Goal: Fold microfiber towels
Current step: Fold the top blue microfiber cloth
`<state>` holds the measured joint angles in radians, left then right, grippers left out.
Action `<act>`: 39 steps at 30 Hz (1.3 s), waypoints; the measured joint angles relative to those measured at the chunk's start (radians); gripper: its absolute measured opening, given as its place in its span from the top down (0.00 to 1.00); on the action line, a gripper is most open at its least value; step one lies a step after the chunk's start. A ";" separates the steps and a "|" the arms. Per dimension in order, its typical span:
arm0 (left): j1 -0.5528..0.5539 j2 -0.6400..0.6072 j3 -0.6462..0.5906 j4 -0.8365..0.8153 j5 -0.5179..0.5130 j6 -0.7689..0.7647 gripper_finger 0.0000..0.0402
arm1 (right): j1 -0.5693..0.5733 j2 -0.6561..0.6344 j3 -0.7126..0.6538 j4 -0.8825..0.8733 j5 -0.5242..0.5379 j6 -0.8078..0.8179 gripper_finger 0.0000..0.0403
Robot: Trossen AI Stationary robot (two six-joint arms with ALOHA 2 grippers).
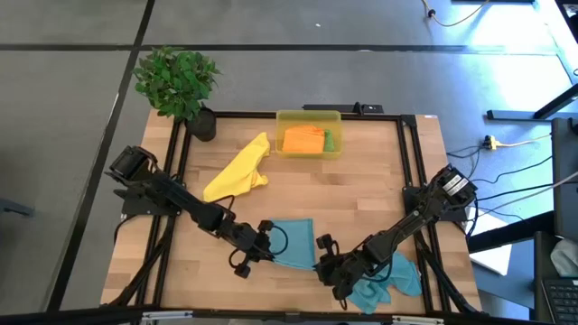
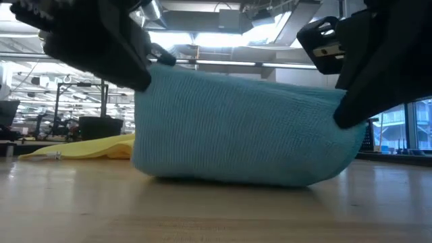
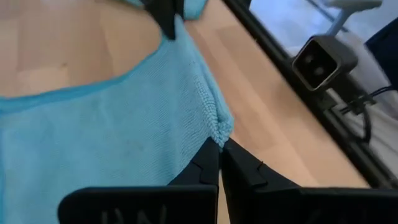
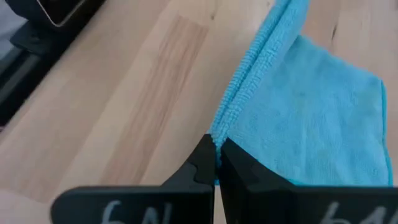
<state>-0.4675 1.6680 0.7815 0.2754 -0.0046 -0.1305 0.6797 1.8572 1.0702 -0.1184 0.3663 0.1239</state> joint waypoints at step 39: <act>0.303 -0.135 -0.290 0.207 0.060 0.004 1.00 | -0.251 -0.084 -0.229 0.222 0.111 0.054 0.99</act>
<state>-0.1644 1.5333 0.4916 0.4827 0.0556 -0.1269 0.4286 1.7729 0.8413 0.1037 0.4774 0.1780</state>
